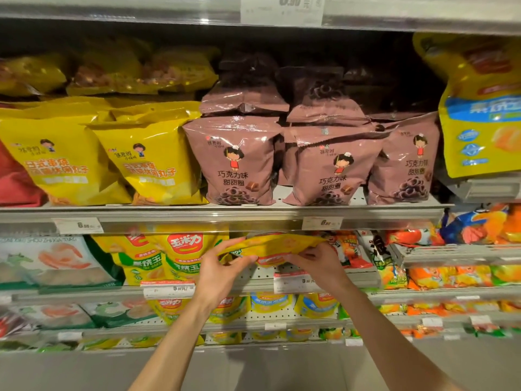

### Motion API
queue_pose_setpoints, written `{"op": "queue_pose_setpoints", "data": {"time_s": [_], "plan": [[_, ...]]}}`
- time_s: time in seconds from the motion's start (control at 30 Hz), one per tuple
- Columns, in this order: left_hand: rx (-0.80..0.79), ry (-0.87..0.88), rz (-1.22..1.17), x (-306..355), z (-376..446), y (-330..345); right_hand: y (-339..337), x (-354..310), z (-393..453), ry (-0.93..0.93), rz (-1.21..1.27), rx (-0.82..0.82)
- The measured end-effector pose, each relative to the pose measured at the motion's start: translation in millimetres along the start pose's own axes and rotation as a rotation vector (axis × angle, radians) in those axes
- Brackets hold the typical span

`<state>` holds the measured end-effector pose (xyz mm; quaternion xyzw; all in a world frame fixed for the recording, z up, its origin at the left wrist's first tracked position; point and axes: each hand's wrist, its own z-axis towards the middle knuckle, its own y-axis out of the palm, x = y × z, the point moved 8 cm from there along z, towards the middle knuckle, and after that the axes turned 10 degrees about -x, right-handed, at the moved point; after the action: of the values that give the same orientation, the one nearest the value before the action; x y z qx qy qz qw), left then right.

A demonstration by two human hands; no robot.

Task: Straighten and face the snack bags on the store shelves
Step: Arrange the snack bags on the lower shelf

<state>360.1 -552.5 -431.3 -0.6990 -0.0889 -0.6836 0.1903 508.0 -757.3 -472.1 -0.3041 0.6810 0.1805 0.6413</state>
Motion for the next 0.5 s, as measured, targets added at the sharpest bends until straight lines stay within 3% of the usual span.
{"op": "queue_pose_setpoints", "data": {"time_s": [0.27, 0.5], "plan": [[0.068, -0.096, -0.041, -34, 14, 5, 3, 18, -1, 0.046, -0.009, 0.061], [0.027, -0.098, 0.116, -30, 22, 15, 5, 12, -3, 0.003, 0.005, 0.097]]}}
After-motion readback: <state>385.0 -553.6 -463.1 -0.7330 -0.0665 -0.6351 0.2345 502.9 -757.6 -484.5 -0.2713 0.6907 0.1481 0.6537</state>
